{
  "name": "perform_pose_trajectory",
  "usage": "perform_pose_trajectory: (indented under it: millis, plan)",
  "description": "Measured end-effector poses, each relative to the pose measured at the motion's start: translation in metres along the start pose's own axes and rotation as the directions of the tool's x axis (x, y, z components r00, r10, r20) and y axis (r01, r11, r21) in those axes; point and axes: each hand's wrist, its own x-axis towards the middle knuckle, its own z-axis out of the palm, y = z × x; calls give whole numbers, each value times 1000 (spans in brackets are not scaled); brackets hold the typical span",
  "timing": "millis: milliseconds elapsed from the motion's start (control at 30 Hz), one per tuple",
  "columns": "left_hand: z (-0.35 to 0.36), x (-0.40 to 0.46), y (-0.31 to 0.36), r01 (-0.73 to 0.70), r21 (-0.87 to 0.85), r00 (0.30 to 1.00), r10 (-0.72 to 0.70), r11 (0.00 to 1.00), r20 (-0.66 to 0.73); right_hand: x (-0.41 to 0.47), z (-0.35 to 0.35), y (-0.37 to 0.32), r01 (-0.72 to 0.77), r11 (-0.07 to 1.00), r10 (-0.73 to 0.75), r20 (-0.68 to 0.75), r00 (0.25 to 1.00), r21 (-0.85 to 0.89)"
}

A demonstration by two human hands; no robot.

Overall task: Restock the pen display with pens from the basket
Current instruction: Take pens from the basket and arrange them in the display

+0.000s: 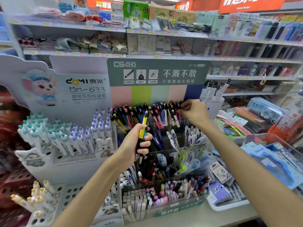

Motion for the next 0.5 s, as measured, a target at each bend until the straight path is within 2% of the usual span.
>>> perform_pose_trajectory:
  millis: [100,167,233,267,300,367,400,467,500]
  plan:
    - [0,-3,5,-11,37,999,12,999,-30,1,-2,-3,-11,997,14,38,999,-77]
    - [1,-4,7,-3,91,999,6,996,-38,-7,-4,-9,39,994,-45,-54,997,-106]
    - [3,-4,7,0,143,999,4,990,-32,-25,-8,-25,88,996,-84,-159,984,13]
    - [4,-4,6,-4,161,1000,7,987,-20,-36,-9,-34,89,988,-75,-112,991,124]
    - [6,-4,4,-14,176,1000,15,984,-2,-46,-9,-43,48,969,-54,21,998,241]
    - [10,-3,-1,-47,183,999,41,982,36,-65,-9,-57,-129,904,-15,330,944,408]
    - [13,-1,-3,-57,184,998,49,981,48,-70,-9,-60,-207,864,0,411,912,459]
    - [18,3,-7,-72,231,997,66,970,32,-75,-11,-59,-261,810,11,432,902,525]
    - [20,3,-7,-81,306,997,80,949,13,-75,-12,-56,-266,798,19,418,908,540]
